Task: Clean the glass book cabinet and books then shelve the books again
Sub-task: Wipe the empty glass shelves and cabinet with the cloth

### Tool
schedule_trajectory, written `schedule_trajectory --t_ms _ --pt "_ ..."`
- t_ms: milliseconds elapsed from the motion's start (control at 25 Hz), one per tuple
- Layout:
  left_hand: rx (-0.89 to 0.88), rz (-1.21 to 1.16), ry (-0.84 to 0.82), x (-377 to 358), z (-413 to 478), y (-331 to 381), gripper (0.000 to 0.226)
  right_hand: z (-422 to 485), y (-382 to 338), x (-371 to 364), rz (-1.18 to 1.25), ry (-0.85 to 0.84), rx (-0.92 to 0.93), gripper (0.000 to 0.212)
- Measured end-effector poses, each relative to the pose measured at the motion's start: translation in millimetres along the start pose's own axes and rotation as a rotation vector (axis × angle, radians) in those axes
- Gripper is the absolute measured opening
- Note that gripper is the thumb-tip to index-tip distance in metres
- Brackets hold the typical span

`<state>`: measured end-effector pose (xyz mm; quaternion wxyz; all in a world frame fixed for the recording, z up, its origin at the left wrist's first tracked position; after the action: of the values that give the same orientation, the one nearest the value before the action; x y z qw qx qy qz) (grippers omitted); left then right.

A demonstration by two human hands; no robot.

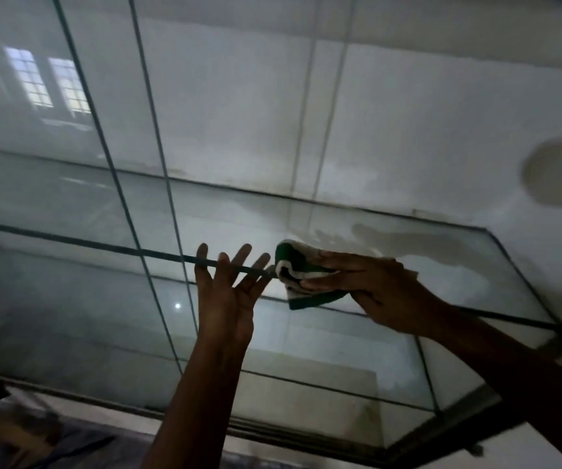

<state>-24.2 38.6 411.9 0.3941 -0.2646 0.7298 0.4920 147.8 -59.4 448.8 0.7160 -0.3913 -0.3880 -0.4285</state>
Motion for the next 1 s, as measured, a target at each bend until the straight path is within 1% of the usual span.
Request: schedule_trajectory --t_ms 80,120,160,200,240,280,320,360,400,440,480,520,560,680,720,800,880,1000 --pt "0.059 0.050 -0.022 2 -11 -16 0.043 -19 2 21 0.081 0.013 -0.113 0.056" --pt "0.120 0.075 -0.037 1 -19 -28 0.042 -26 4 35 0.129 0.038 -0.209 0.060" --pt "0.200 0.085 -0.066 -3 -28 -44 0.040 -35 6 53 0.126 0.085 -0.312 0.061" --pt "0.271 0.084 -0.106 -9 -35 -59 0.038 -44 12 71 0.073 0.166 -0.433 0.059" --pt "0.315 0.075 -0.138 -18 -40 -71 0.038 -53 19 89 -0.044 0.266 -0.551 0.055" --pt "0.328 0.058 -0.156 -26 -42 -80 0.039 -62 30 103 -0.196 0.357 -0.663 0.050" --pt "0.318 0.039 -0.157 -33 -43 -86 0.039 -72 44 113 -0.346 0.390 -0.788 0.045" --pt "0.301 0.024 -0.154 -38 -43 -88 0.039 -78 60 114 -0.469 0.335 -0.925 0.043" --pt "0.286 0.016 -0.158 -40 -43 -90 0.038 -83 75 109 -0.550 0.233 -1.032 0.045" --pt "0.271 0.017 -0.158 -40 -43 -91 0.038 -86 87 96 -0.590 0.135 -1.078 0.048" --pt "0.260 0.023 -0.151 -39 -43 -91 0.038 -88 97 80 -0.606 0.078 -1.067 0.053" --pt "0.250 0.028 -0.148 -39 -43 -91 0.038 -91 106 68 -0.612 0.064 -1.042 0.056" --pt "0.238 0.030 -0.152 -38 -42 -92 0.038 -89 111 63 -0.594 0.072 -1.035 0.058" --pt "0.214 0.044 -0.168 -38 -41 -94 0.039 -77 123 65 -0.427 0.098 -1.129 0.052" --pt "0.211 0.043 -0.175 -38 -42 -94 0.038 -70 123 65 -0.383 0.123 -1.119 0.050" --pt "0.213 0.043 -0.175 -38 -42 -94 0.038 -55 114 60 -0.340 0.169 -1.038 0.048" --pt "0.209 0.052 -0.176 -36 -41 -95 0.037 -32 92 47 -0.294 0.119 -0.925 0.046" --pt "0.221 0.078 -0.196 -37 -41 -94 0.036 9 54 25 -0.206 0.039 -0.695 0.044"
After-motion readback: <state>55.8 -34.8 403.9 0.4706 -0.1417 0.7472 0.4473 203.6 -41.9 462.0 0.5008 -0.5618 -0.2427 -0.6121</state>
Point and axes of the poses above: each hand's wrist, its own z-axis towards the middle knuckle, its own x-axis out of the back of the hand, y = z × x, the point moved 2 cm from there along z, towards the middle knuckle, and after that the axes turned 3 degrees about -z, right-handed, at the moved point
